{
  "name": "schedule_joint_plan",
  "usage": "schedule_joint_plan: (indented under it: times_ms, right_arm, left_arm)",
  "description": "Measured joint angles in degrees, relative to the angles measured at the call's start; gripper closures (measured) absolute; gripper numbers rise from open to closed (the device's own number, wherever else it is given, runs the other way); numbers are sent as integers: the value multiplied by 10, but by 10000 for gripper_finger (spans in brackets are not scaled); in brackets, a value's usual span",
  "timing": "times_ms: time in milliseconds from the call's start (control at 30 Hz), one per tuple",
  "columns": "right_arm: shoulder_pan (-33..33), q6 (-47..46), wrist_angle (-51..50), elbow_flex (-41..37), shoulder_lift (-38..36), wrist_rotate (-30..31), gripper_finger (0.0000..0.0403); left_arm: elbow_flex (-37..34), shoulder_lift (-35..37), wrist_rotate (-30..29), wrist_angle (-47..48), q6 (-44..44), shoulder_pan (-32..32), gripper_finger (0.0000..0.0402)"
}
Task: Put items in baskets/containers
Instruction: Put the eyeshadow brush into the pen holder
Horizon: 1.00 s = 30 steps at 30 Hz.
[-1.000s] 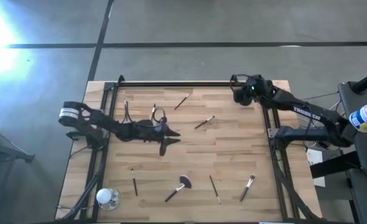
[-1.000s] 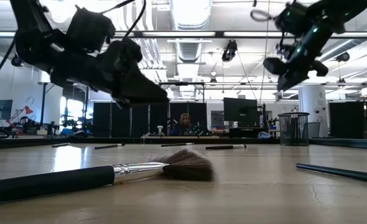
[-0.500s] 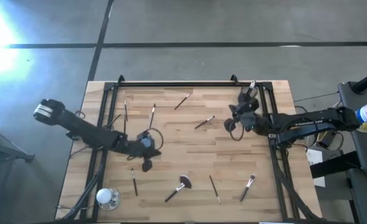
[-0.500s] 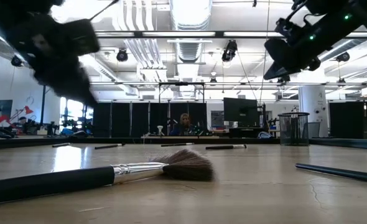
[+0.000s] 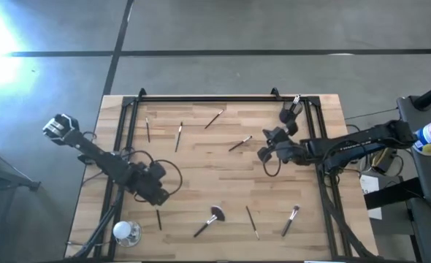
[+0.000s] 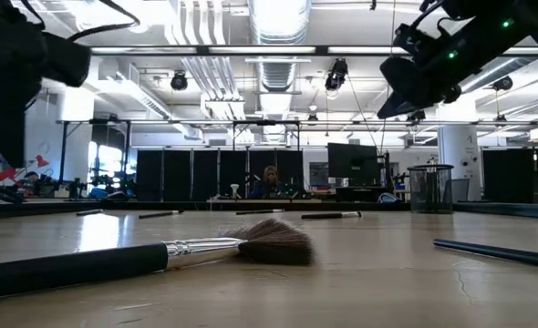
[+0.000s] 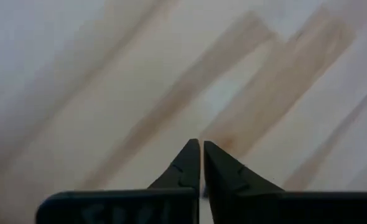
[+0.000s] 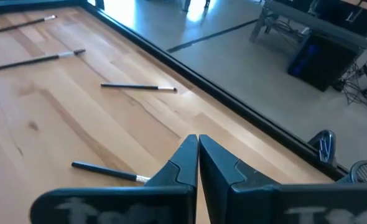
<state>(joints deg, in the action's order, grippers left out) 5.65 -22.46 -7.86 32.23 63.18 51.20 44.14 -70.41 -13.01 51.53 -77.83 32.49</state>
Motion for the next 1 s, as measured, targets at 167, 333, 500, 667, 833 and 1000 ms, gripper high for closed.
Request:
schedule_joint_plan:
  times_ms: [167, 333, 500, 667, 833, 1000]
  right_arm:
    - [0, 0, 5, 0, 16, 0, 394]
    - [0, 5, 5, 0, 22, -1, 394]
    - [0, 11, 5, 0, 22, -1, 394]
    - [1, 13, 6, 0, 22, -2, 394]
    - [1, 15, 10, 0, 22, -2, 394]
    - [1, 16, 11, 0, 22, -2, 394]
  left_arm:
    - [-4, -44, 68, -5, -107, 11, 327]
    - [-13, -74, 93, -27, -147, 20, 281]
    - [-13, -76, 94, -55, -167, 29, 266]
    - [-29, -82, 108, -61, -216, 52, 264]
    - [-65, -82, 109, -147, -229, 64, 264]
    - [-87, -79, 104, -170, -230, 68, 278]
